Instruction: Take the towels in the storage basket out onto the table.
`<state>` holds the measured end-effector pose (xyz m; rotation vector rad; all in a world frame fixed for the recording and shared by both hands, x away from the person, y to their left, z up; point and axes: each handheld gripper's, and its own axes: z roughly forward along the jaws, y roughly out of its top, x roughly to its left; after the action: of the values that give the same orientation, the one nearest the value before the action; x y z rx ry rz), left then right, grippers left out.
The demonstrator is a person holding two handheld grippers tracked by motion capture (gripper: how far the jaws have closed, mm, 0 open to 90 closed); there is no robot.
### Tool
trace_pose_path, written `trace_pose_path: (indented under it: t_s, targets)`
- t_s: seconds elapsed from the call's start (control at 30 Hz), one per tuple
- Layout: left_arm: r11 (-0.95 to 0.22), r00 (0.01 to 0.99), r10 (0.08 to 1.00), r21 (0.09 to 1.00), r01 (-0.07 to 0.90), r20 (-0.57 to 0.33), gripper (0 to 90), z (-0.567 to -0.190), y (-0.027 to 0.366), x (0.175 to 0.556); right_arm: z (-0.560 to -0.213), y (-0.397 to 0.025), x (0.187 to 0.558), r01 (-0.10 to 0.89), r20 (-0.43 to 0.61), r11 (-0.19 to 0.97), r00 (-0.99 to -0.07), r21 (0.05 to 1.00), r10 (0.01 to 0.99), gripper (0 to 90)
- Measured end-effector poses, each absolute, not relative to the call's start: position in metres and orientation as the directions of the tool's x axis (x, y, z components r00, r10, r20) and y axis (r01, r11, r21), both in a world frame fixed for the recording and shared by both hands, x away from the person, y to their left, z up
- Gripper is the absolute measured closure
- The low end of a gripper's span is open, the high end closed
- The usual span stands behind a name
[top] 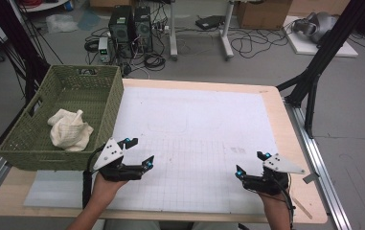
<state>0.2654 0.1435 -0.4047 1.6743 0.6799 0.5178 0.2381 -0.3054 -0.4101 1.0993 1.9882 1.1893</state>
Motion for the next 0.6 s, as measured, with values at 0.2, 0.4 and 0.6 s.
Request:
trace_pose_path:
  t_s: [0.2,0.4,0.6]
  targets:
    - [-0.127,0.726,0.687,0.976,0.177,-0.043,17.8,-0.399,0.146,0.266,-0.41,-0.304,0.238,0.36,-0.054,0.267,-0.506,0.894,0.861,10.8]
    - [-0.105,0.73,0.682,0.979,0.172,-0.056,17.9,-0.381,0.154,0.268,-0.41,-0.303,0.237,0.368,-0.046,0.263,-0.504,0.892,0.863,10.8]
    - [-0.093,0.723,0.69,0.984,0.153,-0.047,17.8,-0.354,0.169,0.271,-0.41,-0.302,0.237,0.367,-0.048,0.267,-0.507,0.891,0.86,10.8]
